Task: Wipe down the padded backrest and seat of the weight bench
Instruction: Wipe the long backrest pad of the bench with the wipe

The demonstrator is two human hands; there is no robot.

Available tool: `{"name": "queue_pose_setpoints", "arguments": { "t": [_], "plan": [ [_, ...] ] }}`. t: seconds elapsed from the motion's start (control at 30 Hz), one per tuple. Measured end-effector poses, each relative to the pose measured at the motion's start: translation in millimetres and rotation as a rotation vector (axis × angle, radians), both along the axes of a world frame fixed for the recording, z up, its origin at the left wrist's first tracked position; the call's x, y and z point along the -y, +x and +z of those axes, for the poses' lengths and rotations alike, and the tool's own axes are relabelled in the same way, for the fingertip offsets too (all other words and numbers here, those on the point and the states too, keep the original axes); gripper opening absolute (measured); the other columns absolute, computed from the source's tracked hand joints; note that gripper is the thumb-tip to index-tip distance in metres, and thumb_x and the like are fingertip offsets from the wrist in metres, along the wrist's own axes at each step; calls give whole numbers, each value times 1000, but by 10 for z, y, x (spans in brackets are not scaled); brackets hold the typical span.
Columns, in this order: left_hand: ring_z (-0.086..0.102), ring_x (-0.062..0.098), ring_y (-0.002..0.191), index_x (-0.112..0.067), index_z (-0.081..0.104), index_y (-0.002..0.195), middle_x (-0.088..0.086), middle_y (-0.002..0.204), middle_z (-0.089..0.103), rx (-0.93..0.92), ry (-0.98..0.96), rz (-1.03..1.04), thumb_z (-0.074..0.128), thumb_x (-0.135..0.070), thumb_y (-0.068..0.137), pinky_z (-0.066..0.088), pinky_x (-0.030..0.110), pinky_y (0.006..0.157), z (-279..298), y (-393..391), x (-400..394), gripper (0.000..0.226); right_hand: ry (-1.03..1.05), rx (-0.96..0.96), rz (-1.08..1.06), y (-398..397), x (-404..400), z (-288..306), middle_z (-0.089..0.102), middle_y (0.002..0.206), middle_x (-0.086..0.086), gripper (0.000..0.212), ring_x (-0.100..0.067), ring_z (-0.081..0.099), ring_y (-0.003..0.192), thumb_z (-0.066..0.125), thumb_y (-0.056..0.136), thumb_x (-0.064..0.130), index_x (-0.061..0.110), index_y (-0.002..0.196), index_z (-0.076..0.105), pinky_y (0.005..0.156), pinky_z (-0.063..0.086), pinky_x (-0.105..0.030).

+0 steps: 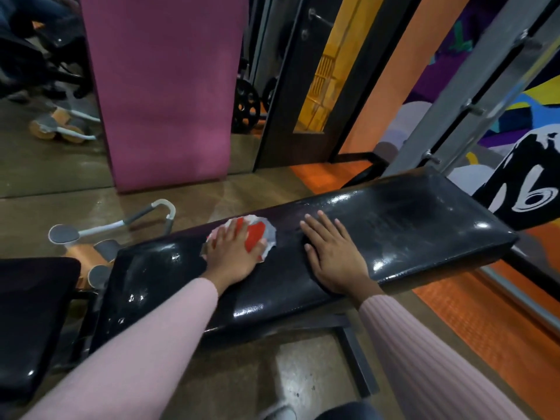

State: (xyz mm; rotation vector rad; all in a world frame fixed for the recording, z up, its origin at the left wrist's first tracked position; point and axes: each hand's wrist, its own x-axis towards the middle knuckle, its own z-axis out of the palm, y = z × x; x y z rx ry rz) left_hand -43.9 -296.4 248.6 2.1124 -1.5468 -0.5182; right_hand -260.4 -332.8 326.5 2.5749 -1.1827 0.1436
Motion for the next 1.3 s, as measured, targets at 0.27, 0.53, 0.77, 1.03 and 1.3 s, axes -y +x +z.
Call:
{"name": "queue_pose_setpoints", "arguments": {
  "t": [0.27,0.53,0.77,1.03,1.3],
  "plan": [
    [-8,30,145,-41,4,149,-3,160,-7,103,-73,-107,18,-56,97,-1,52,115,132,-613,-308,56,-23,15,44,19,31,-22,34,154,1,55,-18,17,147,24,97,37,17,145,39,118,10,-39],
    [-1,28,146,-48,8,147,-5,160,1,-18,52,2,13,-60,95,0,52,115,79,-47,144,54,-14,-1,35,10,16,-16,31,156,2,55,-16,13,148,22,98,38,18,147,36,118,7,-39],
    [-12,30,144,-45,1,148,-3,160,-11,78,-61,-177,17,-55,97,-1,55,113,236,-725,-330,54,-22,-16,23,3,34,-30,29,156,3,55,-13,10,147,19,99,38,19,148,34,118,5,-38],
    [-2,32,145,-50,5,146,-6,160,0,-42,87,-5,13,-64,93,1,54,114,74,-2,157,55,-8,-35,3,14,20,-10,26,157,4,53,-13,8,148,19,100,37,20,149,30,119,3,-37],
    [-11,28,145,-49,2,146,-4,160,-9,101,-93,-214,17,-56,97,1,53,114,180,-587,-315,52,-3,-37,24,4,37,-28,31,155,4,54,-15,15,147,19,99,36,20,147,35,118,9,-40]
  ]
}}
